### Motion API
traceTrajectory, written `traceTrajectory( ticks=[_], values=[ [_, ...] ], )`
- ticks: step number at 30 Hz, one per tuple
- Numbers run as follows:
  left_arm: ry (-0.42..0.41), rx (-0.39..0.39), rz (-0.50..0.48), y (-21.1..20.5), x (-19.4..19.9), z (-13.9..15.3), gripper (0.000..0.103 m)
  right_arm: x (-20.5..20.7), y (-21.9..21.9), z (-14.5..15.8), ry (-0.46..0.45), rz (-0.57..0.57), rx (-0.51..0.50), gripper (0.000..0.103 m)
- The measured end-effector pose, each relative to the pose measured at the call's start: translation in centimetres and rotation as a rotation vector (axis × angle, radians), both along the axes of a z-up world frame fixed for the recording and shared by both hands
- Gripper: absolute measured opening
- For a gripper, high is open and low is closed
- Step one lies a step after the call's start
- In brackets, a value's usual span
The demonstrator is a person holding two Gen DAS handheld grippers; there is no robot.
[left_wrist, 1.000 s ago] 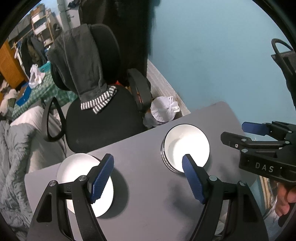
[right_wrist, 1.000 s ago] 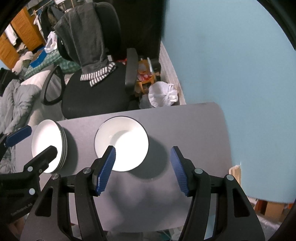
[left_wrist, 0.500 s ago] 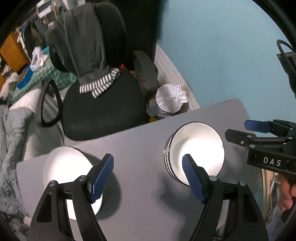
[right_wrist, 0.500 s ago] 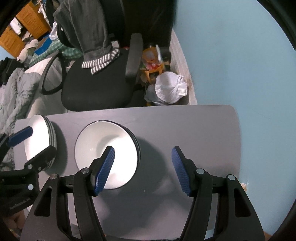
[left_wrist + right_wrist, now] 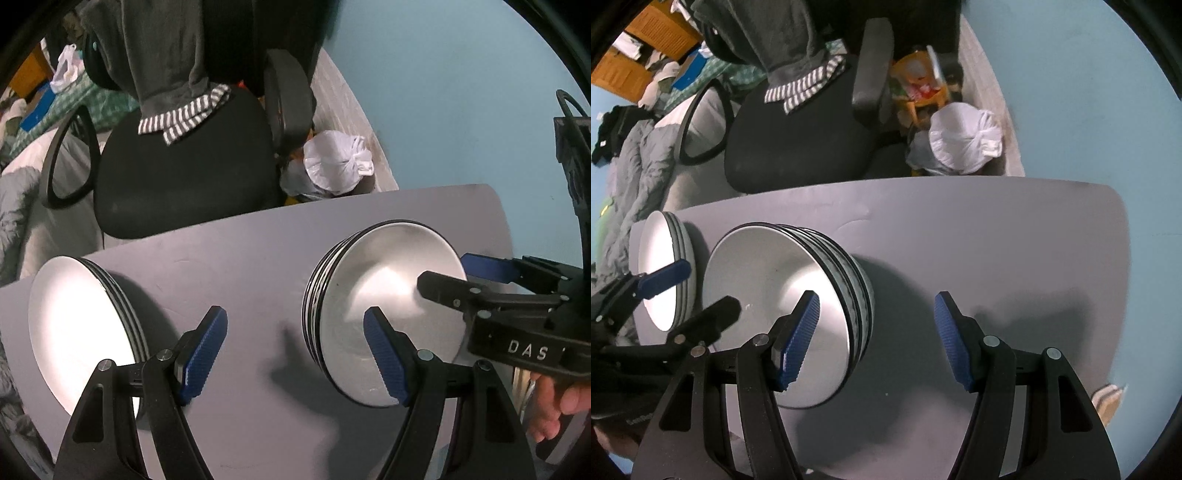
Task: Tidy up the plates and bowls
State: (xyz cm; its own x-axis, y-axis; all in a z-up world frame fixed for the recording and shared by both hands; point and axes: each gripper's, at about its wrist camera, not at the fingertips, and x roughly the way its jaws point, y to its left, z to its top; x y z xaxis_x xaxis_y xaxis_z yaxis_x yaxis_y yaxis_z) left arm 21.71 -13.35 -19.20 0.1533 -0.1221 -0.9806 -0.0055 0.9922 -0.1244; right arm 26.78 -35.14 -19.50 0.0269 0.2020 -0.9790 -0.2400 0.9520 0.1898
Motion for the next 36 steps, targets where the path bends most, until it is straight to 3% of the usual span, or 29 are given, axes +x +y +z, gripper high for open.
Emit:
traceTrajectory(
  ticks=[14, 19, 22, 26, 29, 36],
  values=[
    [0.11, -0.046, 0.077, 0.3, 0.3, -2.9, 0.078, 0.6, 0.4, -2.8, 0.04, 0.081, 0.011, 0.064],
    [0.128, -0.067, 0.096, 0.4, 0.2, -3.7, 0.072, 0.9, 0.5, -2.8, 0.039, 0.091, 0.039, 0.064],
    [0.133, -0.114, 0.11, 0.5, 0.2, -3.8, 0.064, 1.1, 0.7, -2.9, 0.048, 0.098, 0.051, 0.062],
    [0.16, -0.193, 0.114, 0.8, 0.3, -4.0, 0.044, 1.1, 1.4, -2.8, 0.073, 0.108, 0.1, 0.037],
    [0.173, -0.246, 0.111, 0.8, 0.4, -4.0, 0.03, 0.6, 2.4, -2.5, 0.05, 0.139, 0.066, 0.037],
    [0.153, -0.188, 0.061, 0.8, 0.0, -3.4, 0.024, 0.1, 2.5, -2.7, 0.076, 0.138, 0.069, 0.033]
  ],
)
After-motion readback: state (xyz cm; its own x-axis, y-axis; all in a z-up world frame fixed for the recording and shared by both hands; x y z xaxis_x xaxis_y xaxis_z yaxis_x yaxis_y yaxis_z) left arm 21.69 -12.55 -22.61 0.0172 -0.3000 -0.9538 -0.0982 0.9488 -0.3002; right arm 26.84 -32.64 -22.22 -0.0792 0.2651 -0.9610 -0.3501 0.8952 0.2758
